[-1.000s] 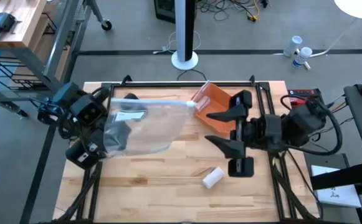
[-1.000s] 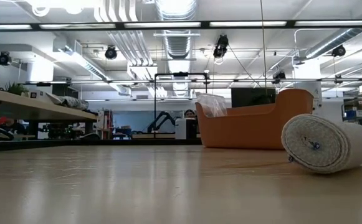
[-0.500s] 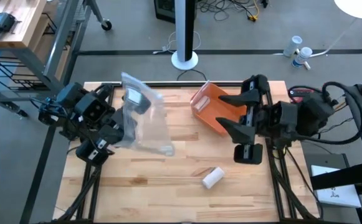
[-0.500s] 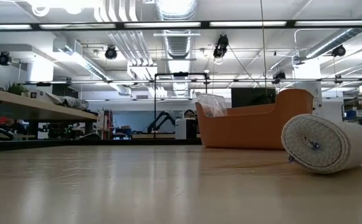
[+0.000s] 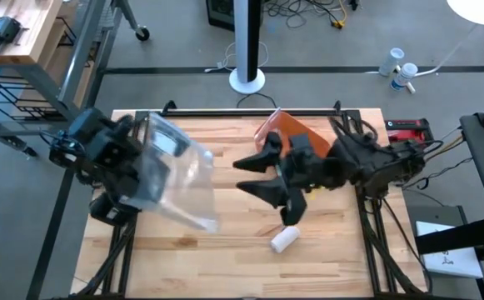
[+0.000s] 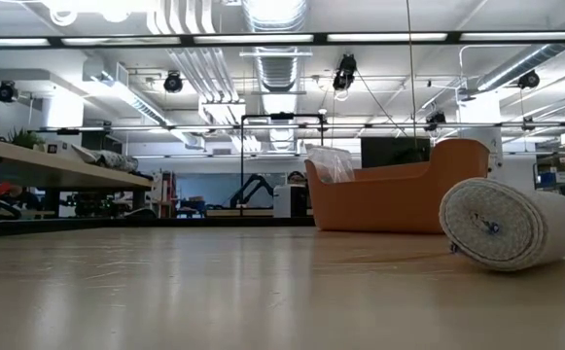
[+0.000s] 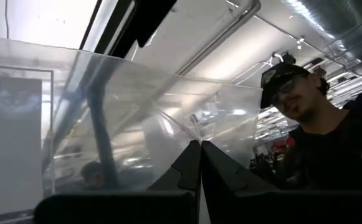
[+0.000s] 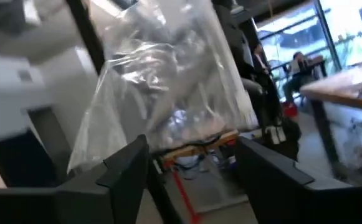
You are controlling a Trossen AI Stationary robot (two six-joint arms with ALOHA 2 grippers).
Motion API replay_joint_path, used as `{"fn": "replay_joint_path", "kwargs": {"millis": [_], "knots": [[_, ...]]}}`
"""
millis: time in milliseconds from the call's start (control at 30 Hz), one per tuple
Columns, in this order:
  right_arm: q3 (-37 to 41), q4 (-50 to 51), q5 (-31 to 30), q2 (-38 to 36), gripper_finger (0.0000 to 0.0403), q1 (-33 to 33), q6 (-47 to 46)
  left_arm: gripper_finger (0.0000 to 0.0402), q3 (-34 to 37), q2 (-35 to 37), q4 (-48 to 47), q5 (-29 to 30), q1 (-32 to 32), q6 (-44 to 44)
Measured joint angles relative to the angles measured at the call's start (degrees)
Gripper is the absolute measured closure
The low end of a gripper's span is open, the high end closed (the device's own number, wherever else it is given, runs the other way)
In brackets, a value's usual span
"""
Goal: Roll bandage
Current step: Open the transparent zip bag
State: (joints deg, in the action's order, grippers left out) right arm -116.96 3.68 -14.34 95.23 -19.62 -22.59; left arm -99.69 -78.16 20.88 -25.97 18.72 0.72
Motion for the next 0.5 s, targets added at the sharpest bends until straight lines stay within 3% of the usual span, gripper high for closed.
{"fn": "replay_joint_path", "kwargs": {"millis": [100, 300, 500], "knots": [[0.03, -1.32, 0.83, 0.47, 0.0147, 1.27, -7.52, 0.0401, -0.01, 0.87, -0.1, -0.02, 0.0, 0.46], [0.36, -11.81, 13.49, 5.02, 0.0116, 3.84, -23.52, 0.0401, -0.01, 1.39, -0.34, -0.12, 0.0, 0.51], [0.36, -24.21, 17.59, 10.05, 0.0112, 5.93, -33.9, 0.0401, -0.01, 1.44, -0.69, -0.14, 0.02, 0.31]]}}
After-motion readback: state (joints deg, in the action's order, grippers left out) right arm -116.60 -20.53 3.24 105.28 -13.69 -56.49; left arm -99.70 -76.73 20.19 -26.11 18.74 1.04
